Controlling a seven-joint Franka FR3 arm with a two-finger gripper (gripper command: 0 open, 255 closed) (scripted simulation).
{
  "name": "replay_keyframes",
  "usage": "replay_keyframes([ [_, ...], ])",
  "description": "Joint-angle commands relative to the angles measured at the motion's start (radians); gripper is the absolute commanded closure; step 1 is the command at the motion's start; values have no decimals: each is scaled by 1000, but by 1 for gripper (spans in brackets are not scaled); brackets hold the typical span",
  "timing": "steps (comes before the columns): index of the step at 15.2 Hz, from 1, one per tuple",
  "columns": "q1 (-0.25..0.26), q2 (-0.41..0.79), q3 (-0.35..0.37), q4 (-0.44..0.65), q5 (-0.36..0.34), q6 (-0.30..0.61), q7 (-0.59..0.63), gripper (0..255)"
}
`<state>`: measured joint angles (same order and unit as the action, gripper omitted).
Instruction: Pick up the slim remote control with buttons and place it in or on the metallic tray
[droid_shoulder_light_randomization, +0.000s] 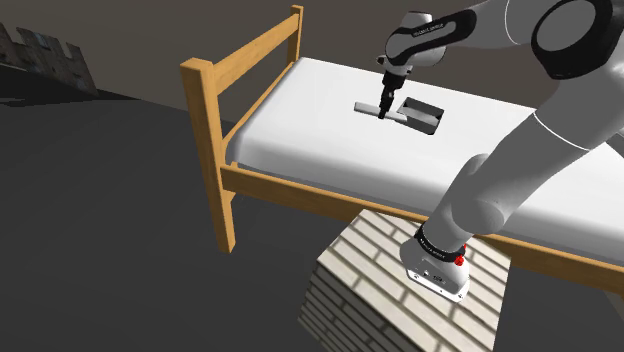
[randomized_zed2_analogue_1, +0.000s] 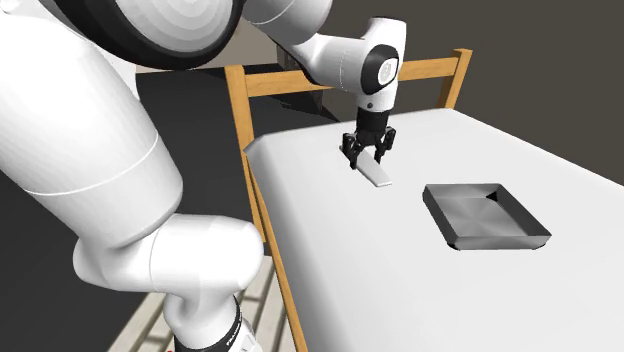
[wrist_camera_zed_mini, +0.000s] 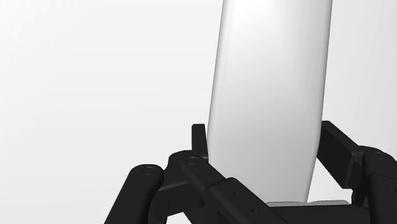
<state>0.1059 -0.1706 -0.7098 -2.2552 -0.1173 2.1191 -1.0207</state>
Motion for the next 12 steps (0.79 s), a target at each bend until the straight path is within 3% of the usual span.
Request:
replay_keyframes([
  [1,-1,-18,7,14,-11,-30,10,255],
  [5,-2,-42,18,50,-22,-85,21,255],
  [12,-50,99,-119,178,70,-96,-215,255],
])
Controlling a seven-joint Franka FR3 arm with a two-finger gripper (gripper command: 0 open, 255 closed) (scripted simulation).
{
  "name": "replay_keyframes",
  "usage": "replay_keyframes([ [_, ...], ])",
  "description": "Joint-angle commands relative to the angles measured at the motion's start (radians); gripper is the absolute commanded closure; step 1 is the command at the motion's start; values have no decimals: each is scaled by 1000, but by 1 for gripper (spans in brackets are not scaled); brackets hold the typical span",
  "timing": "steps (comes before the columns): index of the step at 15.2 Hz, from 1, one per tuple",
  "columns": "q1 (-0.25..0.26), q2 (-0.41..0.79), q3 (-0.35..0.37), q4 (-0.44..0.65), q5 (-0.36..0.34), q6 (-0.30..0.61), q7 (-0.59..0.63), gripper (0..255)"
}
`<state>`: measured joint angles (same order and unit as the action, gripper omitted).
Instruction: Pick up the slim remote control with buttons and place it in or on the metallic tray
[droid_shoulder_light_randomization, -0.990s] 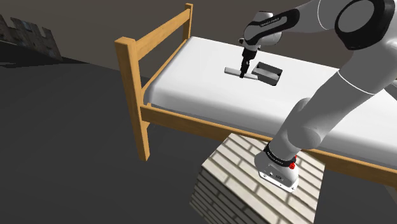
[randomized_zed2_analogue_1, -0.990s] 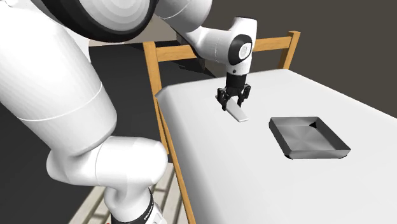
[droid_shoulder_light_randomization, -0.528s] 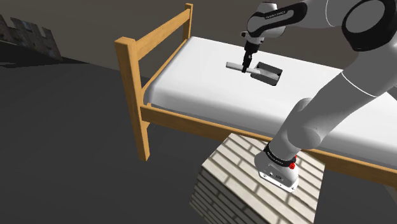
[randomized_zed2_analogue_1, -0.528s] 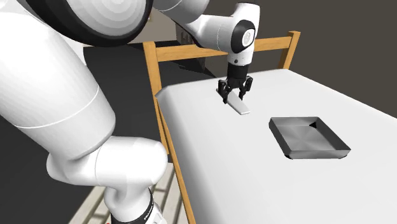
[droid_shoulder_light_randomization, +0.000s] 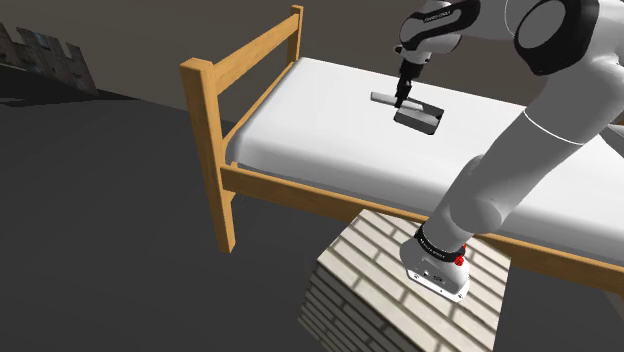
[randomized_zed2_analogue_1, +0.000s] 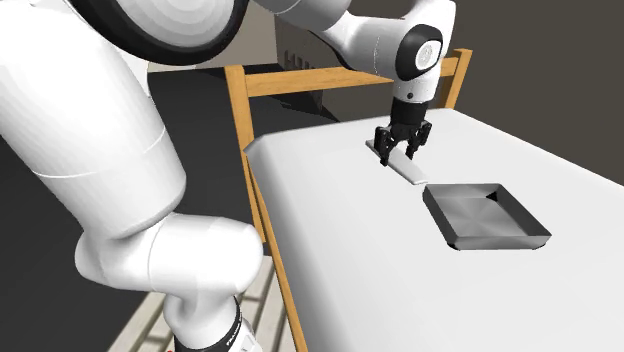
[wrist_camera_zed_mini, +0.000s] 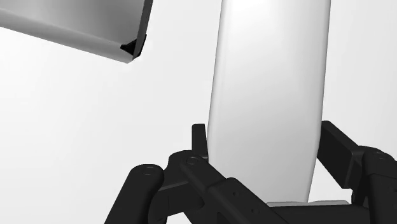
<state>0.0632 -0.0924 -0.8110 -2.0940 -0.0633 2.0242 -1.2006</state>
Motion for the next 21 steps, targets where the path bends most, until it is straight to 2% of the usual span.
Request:
replay_keyframes([
  [1,-17,49,-36,40,38,-5,-73,255],
  [4,-56,146,-82,117,119,-21,-193,255],
  [8,-150,294,-109,241,246,-61,-353,255],
  [16,-446,583,-57,568,452,-195,-581,255],
  [21,-449,597,-46,533,464,-150,-591,255],
])
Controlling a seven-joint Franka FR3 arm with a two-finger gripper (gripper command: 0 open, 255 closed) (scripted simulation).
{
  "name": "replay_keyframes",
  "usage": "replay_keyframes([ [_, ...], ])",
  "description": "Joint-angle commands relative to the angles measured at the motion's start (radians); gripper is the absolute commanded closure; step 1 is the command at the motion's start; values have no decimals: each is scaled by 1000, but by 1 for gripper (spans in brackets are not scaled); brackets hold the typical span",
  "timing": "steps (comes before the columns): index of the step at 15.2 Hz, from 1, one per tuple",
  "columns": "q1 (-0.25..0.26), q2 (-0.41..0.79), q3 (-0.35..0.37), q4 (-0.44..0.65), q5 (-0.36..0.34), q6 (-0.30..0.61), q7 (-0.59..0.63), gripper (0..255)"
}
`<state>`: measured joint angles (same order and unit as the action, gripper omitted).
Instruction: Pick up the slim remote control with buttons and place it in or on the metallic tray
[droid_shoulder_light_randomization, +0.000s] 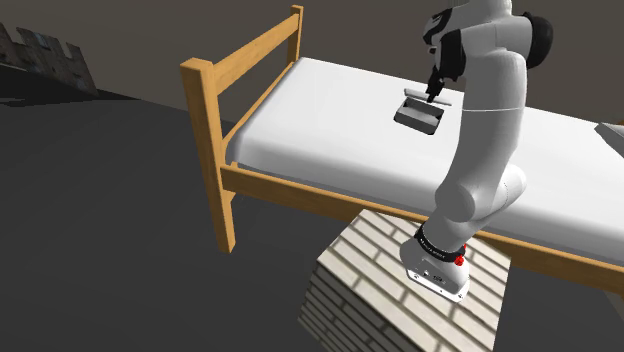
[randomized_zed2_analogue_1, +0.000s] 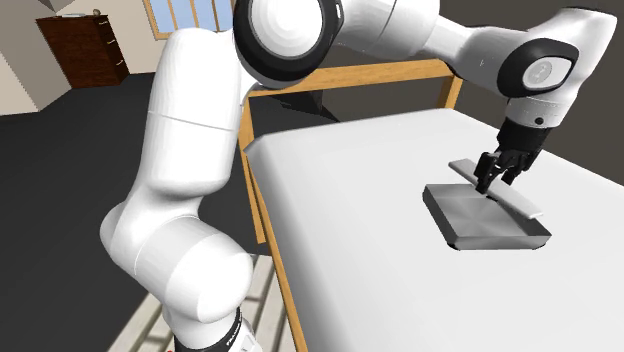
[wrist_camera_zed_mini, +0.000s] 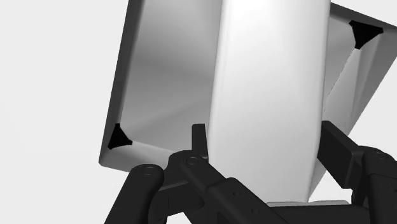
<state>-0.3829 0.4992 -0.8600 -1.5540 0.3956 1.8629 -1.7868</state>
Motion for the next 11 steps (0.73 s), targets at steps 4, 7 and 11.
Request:
replay_keyframes([
  [4,-3,21,12,-41,20,56,-15,255],
  [7,-5,35,20,-64,32,88,-23,255],
  [11,-8,48,29,-83,45,117,-31,255],
])
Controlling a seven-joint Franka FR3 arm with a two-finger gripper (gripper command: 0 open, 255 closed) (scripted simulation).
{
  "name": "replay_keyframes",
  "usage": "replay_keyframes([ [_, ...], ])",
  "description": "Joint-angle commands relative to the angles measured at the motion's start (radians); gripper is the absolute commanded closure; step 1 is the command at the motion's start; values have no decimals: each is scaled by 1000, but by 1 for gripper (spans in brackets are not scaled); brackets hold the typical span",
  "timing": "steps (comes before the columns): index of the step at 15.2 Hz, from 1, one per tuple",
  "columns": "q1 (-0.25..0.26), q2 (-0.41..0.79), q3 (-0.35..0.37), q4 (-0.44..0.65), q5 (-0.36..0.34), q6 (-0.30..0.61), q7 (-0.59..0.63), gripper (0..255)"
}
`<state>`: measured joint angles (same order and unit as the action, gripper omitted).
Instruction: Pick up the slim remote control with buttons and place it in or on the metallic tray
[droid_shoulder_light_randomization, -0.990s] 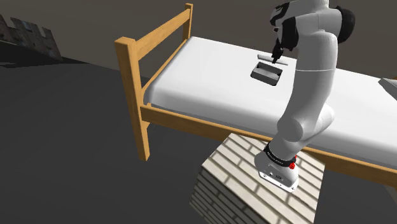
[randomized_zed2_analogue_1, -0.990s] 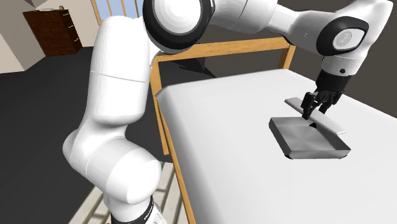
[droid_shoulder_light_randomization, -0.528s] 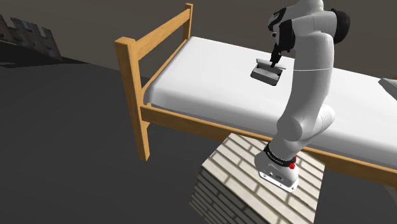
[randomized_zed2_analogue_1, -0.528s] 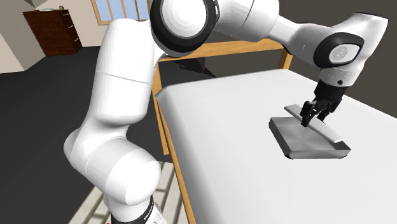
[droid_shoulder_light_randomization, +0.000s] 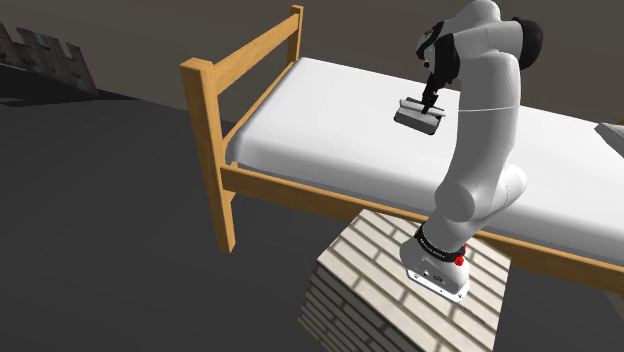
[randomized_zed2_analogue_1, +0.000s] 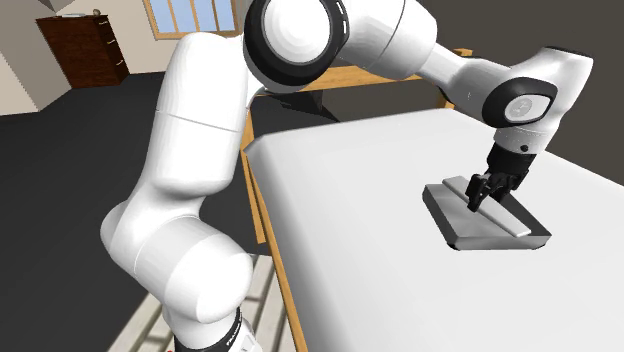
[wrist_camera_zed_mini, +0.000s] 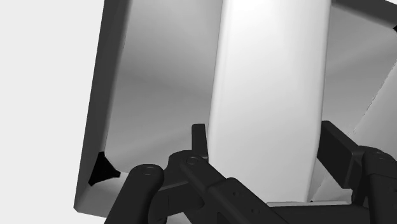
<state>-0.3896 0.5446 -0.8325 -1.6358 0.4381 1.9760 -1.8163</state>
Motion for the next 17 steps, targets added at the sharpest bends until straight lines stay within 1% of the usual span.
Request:
replay_keyframes([
  [1,-2,3,1,-1,2,3,-2,255],
  [6,-2,3,1,-1,2,3,-2,255],
  [7,-2,3,1,-1,2,3,-2,0],
  [12,-2,3,1,-1,2,3,-2,0],
  [16,2,-37,-23,75,-36,-100,23,0],
  [17,2,-37,-23,75,-36,-100,24,0],
])
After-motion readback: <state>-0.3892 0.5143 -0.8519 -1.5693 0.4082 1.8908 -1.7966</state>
